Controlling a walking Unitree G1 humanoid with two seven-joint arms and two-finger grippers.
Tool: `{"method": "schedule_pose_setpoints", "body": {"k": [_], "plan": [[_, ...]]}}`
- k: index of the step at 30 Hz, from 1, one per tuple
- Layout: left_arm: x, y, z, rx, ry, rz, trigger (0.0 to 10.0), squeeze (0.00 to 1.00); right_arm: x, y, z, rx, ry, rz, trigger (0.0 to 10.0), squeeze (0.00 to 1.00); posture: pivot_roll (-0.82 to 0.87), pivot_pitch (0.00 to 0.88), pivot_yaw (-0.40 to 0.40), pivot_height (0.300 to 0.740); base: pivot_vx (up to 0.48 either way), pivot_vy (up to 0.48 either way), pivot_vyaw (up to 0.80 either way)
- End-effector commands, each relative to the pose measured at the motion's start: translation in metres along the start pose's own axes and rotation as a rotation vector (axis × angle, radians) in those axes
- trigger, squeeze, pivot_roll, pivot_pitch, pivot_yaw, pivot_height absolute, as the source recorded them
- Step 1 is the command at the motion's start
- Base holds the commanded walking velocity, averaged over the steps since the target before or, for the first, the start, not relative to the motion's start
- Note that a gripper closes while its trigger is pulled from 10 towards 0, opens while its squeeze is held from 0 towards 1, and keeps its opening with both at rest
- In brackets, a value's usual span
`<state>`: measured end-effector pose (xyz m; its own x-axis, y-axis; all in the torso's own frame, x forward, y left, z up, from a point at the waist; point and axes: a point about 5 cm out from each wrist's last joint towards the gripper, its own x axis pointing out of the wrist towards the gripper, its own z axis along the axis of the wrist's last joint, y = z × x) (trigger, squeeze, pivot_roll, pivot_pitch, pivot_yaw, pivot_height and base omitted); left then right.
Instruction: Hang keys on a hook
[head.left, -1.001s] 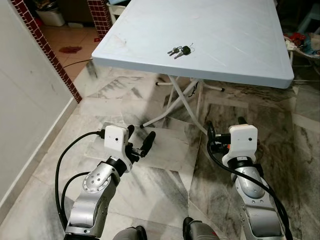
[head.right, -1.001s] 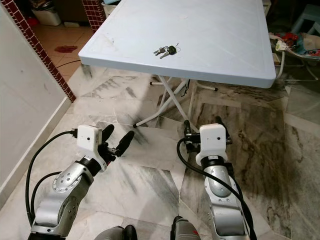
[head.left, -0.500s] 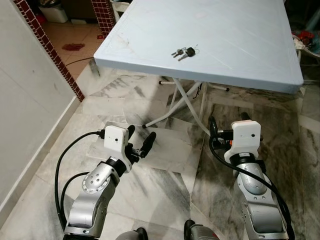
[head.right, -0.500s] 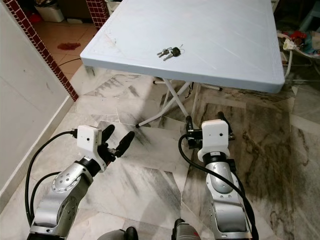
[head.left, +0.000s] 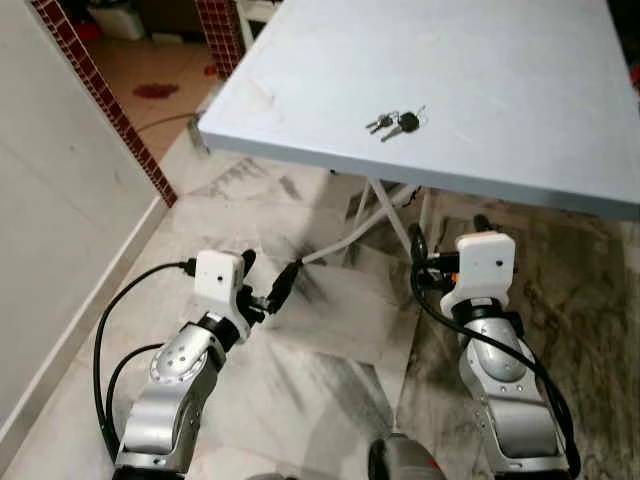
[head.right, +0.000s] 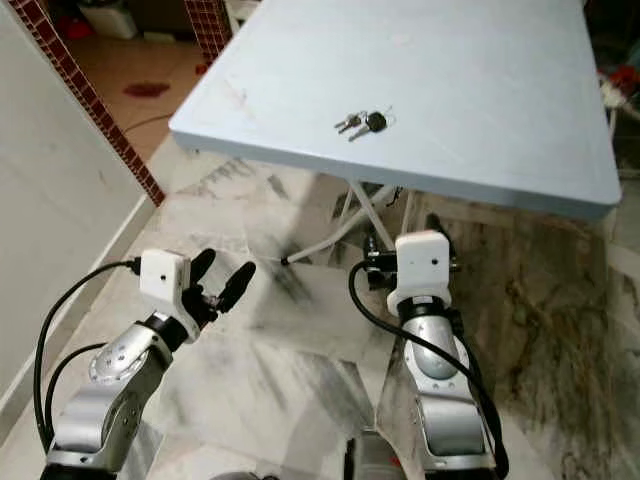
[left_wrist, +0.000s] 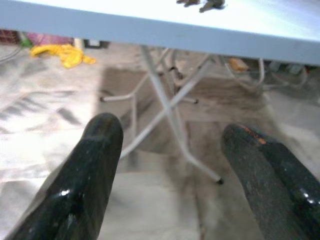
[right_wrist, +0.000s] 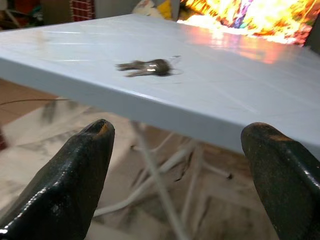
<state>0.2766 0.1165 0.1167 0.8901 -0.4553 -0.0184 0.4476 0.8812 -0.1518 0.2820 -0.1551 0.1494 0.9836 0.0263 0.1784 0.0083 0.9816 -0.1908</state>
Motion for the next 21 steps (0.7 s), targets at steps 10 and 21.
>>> {"method": "schedule_pose_setpoints", "body": {"k": [10,21], "plan": [[-0.0042,0.0027,-0.0008,0.021,0.012,-0.005,10.0,0.0,0.0026,0.0074,0.0023,0.032,-0.01,0.01,10.0,0.0,-0.04,0.214,0.08,0.74,0.418,0.0,0.0],[-0.0055,-0.0003,-0.0035,0.019,0.017,-0.01,10.0,0.0,0.0044,-0.0013,-0.0001,-0.004,0.004,-0.063,10.0,0.0,-0.04,0.212,0.076,0.74,0.416,0.0,0.0]]}}
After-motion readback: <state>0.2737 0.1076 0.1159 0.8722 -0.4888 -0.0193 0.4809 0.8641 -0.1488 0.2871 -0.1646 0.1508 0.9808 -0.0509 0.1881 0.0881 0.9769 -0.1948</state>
